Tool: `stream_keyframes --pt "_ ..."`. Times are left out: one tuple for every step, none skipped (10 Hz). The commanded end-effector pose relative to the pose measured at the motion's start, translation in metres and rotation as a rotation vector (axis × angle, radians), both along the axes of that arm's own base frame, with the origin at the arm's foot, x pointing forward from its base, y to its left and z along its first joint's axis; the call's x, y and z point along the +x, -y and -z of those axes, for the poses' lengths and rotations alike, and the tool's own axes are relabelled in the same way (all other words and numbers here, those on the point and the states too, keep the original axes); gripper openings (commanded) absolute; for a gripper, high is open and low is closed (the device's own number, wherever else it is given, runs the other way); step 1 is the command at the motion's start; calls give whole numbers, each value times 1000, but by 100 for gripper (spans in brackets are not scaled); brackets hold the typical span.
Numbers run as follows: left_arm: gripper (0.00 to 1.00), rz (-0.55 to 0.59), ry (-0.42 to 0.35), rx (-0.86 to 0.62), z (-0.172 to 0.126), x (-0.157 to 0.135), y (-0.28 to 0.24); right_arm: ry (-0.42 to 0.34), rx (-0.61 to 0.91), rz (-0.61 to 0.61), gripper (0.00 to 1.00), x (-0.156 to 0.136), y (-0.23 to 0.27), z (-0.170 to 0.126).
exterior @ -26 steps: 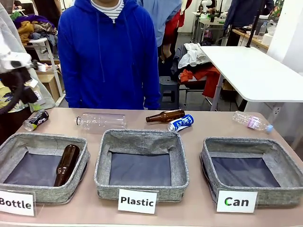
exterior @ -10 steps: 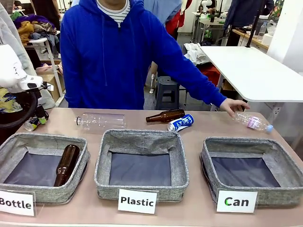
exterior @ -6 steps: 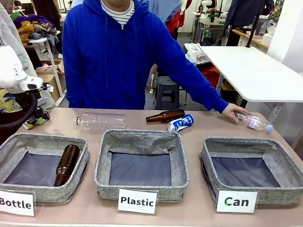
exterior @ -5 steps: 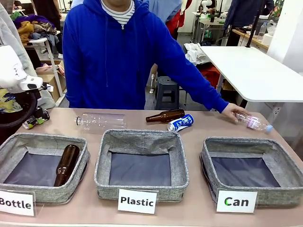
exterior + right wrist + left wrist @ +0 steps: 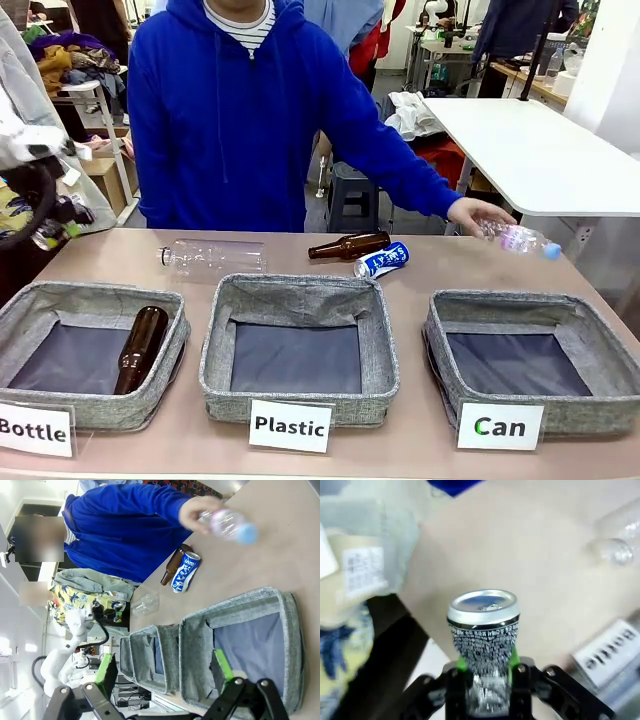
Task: Sort the can waste into the basket.
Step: Pick up the can waste from the table and place it in the right Fabric basket.
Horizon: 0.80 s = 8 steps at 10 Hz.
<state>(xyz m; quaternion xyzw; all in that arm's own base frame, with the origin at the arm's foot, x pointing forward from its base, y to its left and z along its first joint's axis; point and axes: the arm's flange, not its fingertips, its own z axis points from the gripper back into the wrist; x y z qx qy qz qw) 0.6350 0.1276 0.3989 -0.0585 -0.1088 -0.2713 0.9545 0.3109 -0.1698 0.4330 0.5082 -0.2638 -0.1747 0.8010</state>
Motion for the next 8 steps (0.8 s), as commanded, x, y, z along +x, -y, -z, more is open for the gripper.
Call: stream_keyframes --pt "0 56 77 -147 -56 -108 -1 42 8 3 100 4 1 1" --pt "0 89 114 -202 -72 -146 -2 42 8 3 100 4 1 1" --pt "0 123 87 -248 -80 -180 -2 42 8 3 100 4 1 1" --pt "0 242 113 -305 -87 -214 -2 42 8 3 100 4 1 1" --pt "0 401 159 -271 -83 -246 3 42 8 3 100 4 1 1" --pt "0 580 214 -201 -76 -271 11 42 8 3 100 4 1 1" --pt "0 438 311 -180 -72 -266 11 42 8 3 100 4 1 1" --pt "0 416 152 -273 -86 -255 9 42 8 3 100 4 1 1"
